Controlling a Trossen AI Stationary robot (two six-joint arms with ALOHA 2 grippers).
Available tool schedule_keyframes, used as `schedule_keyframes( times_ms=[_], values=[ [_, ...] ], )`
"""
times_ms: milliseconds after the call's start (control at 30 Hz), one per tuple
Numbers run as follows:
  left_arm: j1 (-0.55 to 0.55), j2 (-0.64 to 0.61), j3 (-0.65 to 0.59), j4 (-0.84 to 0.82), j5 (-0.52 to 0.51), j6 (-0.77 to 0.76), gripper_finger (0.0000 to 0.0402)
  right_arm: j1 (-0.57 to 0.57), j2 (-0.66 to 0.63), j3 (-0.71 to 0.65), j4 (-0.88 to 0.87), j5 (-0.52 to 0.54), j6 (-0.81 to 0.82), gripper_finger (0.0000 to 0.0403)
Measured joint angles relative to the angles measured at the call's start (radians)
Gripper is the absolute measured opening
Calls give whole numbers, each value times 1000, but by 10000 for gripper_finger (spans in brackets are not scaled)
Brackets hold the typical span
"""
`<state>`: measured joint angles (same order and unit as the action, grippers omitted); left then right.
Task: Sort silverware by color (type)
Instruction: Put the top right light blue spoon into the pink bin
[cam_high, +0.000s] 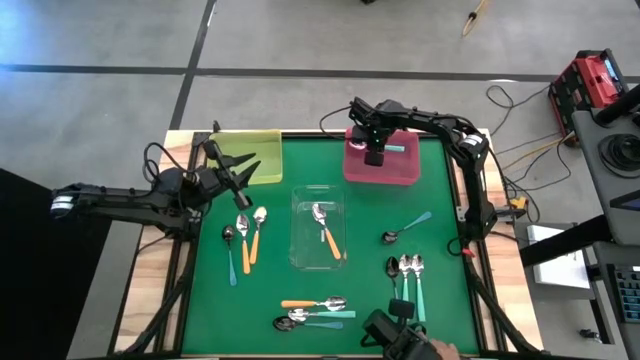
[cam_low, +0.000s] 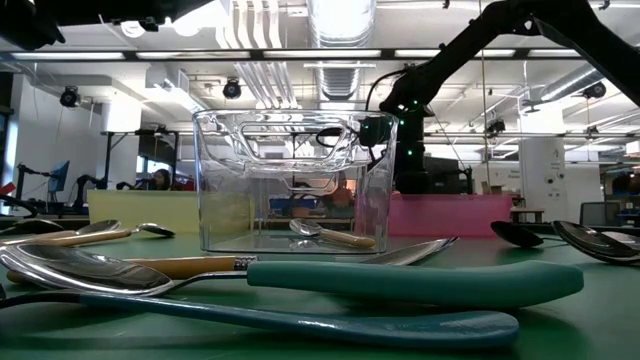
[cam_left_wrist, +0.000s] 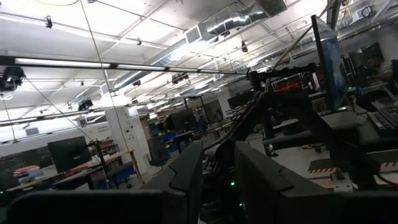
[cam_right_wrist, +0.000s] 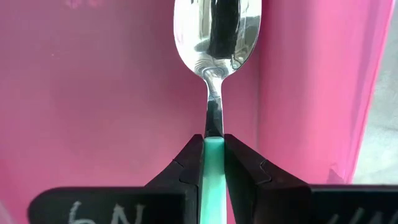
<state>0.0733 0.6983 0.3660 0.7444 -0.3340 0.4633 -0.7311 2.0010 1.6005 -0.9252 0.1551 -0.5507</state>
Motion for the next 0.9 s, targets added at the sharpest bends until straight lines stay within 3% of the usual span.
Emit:
schedule_keyframes(
  times_ms=[900],
  values=[
    [0, 0, 0, 1, 0, 0, 77, -1, 31, -3, 15, 2, -1, 43]
  ],
)
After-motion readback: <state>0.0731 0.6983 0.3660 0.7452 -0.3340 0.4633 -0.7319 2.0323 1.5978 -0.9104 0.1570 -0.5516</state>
